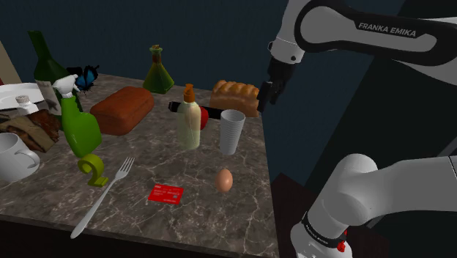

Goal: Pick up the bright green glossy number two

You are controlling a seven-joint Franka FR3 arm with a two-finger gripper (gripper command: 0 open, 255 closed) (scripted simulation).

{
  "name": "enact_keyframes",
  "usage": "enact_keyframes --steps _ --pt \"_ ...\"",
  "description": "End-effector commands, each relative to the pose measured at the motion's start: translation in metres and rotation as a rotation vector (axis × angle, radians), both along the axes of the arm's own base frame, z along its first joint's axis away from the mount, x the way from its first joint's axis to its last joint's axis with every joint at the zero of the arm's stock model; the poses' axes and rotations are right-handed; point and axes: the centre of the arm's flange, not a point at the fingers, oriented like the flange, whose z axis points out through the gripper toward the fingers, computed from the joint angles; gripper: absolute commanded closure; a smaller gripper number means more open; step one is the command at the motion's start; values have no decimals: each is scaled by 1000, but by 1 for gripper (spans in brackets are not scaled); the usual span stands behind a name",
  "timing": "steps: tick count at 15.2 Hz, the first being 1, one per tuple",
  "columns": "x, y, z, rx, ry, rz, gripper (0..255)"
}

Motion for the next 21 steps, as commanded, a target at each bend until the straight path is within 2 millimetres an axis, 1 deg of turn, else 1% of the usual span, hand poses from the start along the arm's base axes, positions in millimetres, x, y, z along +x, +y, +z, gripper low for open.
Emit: enact_keyframes --steps 1,11,21 --pt "0 0 0 0 0 0 0" --pt "66 116 -9 -12 12 85 0" --pt "122 237 -20 -24 24 170 0"
